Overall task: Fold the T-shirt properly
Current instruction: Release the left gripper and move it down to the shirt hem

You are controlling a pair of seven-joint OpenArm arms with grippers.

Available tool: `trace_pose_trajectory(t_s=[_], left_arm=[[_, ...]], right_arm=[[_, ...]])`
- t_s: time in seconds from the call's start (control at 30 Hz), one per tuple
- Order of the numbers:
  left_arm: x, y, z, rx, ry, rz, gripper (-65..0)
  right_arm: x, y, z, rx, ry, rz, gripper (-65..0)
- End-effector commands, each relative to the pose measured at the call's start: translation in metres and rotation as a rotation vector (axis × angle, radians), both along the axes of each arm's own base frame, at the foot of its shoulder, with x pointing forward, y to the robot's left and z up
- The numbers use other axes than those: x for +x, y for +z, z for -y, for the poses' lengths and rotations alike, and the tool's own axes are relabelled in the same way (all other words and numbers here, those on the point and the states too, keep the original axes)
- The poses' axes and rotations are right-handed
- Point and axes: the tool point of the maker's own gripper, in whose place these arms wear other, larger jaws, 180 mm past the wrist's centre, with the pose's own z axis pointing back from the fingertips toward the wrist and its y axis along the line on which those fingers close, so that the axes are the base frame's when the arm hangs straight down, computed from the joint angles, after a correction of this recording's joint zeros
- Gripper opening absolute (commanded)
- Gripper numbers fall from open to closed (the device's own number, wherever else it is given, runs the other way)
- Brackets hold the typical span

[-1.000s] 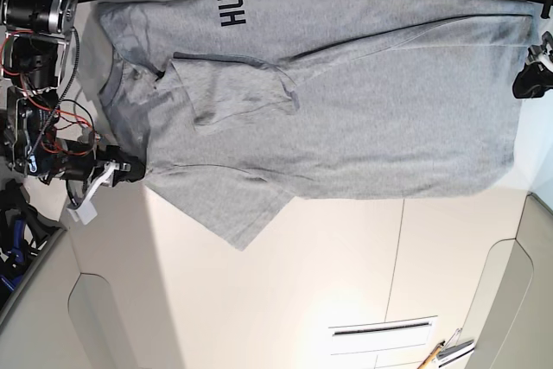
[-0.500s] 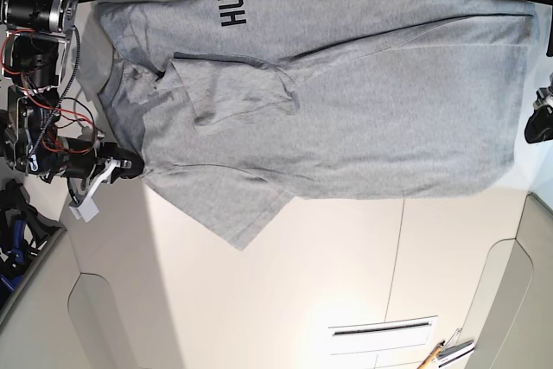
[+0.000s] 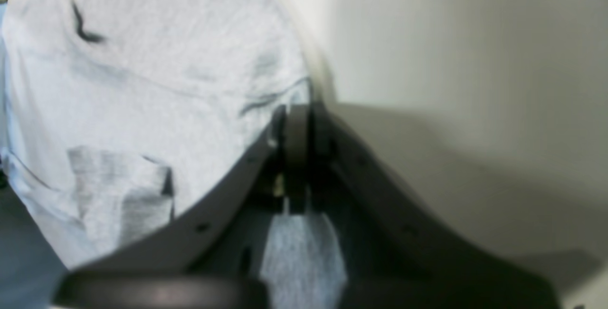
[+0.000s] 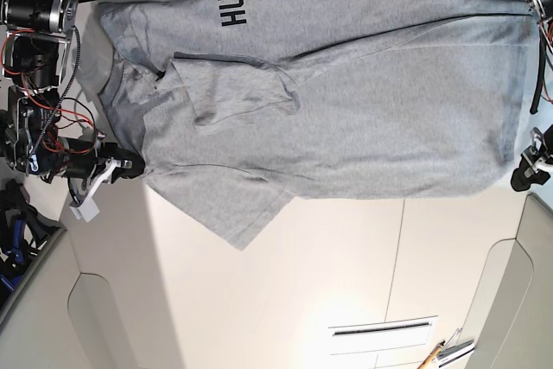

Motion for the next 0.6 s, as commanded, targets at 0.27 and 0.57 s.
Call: trace_pose_trajectory(t_s=[0.27,0.57], left_arm=[[0.006,-0.02,-0.01,-0.116,0.101,-0.075,-31.5],[0.009,-0.009,0.022,-0.263,-0.023,-0.038,-31.5]], right_arm=[[-0.002,-0.001,0.01,-0.052,0.012,-0.024,-65.0],[-0.002,-0.001,0.01,-0.053,0.012,-0.024,-65.0]])
